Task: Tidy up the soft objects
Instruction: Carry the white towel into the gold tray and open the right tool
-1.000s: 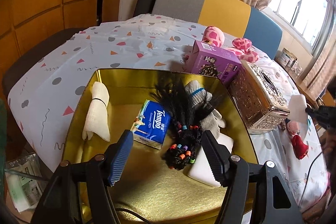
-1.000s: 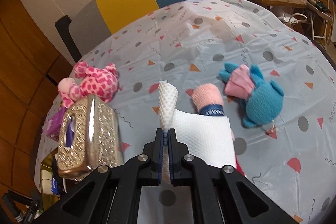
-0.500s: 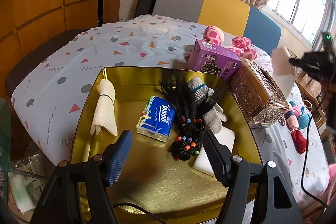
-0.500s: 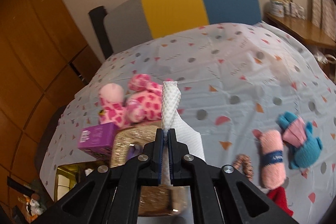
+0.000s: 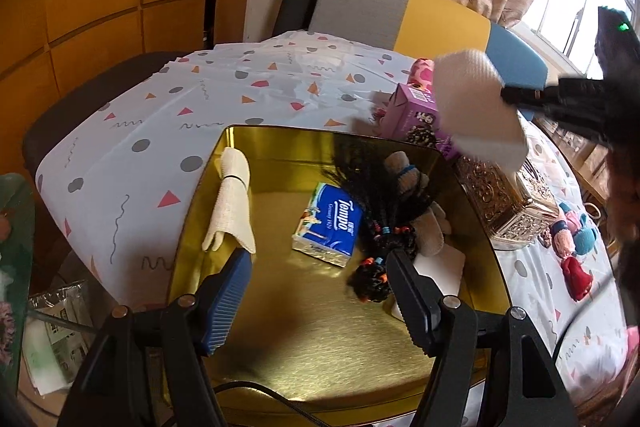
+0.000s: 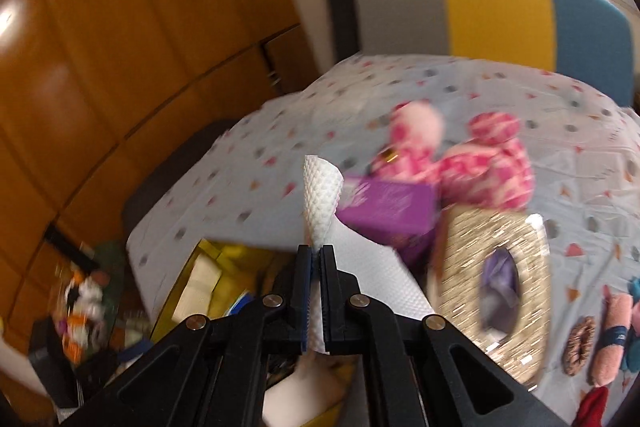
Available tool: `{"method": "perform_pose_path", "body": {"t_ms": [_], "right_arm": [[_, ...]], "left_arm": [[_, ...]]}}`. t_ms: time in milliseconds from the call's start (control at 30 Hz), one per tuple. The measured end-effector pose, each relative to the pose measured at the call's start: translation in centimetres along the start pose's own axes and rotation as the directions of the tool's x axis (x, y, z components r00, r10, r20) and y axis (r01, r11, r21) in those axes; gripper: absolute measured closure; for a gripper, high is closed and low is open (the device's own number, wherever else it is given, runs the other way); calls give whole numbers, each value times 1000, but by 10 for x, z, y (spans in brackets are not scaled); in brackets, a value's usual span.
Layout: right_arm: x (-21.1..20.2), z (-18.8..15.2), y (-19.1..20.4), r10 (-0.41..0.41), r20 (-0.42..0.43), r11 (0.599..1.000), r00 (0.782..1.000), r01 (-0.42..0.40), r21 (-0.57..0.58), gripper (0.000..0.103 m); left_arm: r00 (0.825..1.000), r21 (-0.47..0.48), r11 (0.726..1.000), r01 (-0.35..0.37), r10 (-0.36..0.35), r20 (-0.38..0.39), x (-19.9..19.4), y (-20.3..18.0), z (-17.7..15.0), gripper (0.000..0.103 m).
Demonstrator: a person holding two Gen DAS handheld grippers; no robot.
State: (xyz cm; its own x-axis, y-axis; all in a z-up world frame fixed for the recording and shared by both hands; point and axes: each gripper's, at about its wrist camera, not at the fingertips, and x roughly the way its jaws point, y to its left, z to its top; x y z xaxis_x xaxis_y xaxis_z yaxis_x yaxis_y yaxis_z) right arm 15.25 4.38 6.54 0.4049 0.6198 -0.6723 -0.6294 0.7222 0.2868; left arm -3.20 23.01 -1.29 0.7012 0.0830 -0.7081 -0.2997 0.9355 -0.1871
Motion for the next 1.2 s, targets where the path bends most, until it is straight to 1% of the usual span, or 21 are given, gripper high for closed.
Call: {"method": "perform_pose_path", "body": {"t_ms": [133,233,333,433,533,700,867,1000,1033,1067,1133,1200], "right_arm": [[9,-31,25,39,-65,999,997,-41,-29,100],[16,-58,35,61,-110,997,992,-66,-46,100],[27,-83,44,54,-156,996,986,-64,-60,100],[38,-96,48,48,-194,997,980,-60,-56,100],[47,-92,52,63,-196,997,979,-69,-27,100],[65,-62,72,88,-153,996,984,-89,4,100],[102,-38,101,138,-192,990,972,-133,39,100],[131,-34,118,159,-232,987,960,-148,65,97],[137,-34,120,168,-242,985,956,-155,72,95],[141,-34,120,177,-250,984,952,-161,82,87],[143,-39,117,187,-257,981,948,-166,98,76],[141,-42,113,181,-257,982,949,-159,102,72]], "left_arm": [[1000,-13,1000,-8,8,3,-1,5,-1,32],[1000,-18,1000,-9,9,6,-2,7,-1,32],[1000,-20,1000,-12,12,7,-5,9,-3,32],[1000,-30,999,-15,15,0,-5,13,-5,32],[1000,-49,999,-18,18,-1,-6,18,-6,32],[1000,-70,997,-16,17,13,-10,26,-5,32],[999,-98,995,-25,27,19,-13,38,-5,32],[999,-129,991,-45,47,12,-14,52,-9,32],[999,-136,989,-51,53,10,-14,55,-9,32],[998,-143,988,-55,57,8,-14,59,-10,32],[998,-154,986,-61,63,7,-15,64,-11,32],[997,-158,985,-69,71,7,-15,67,-12,32]]}}
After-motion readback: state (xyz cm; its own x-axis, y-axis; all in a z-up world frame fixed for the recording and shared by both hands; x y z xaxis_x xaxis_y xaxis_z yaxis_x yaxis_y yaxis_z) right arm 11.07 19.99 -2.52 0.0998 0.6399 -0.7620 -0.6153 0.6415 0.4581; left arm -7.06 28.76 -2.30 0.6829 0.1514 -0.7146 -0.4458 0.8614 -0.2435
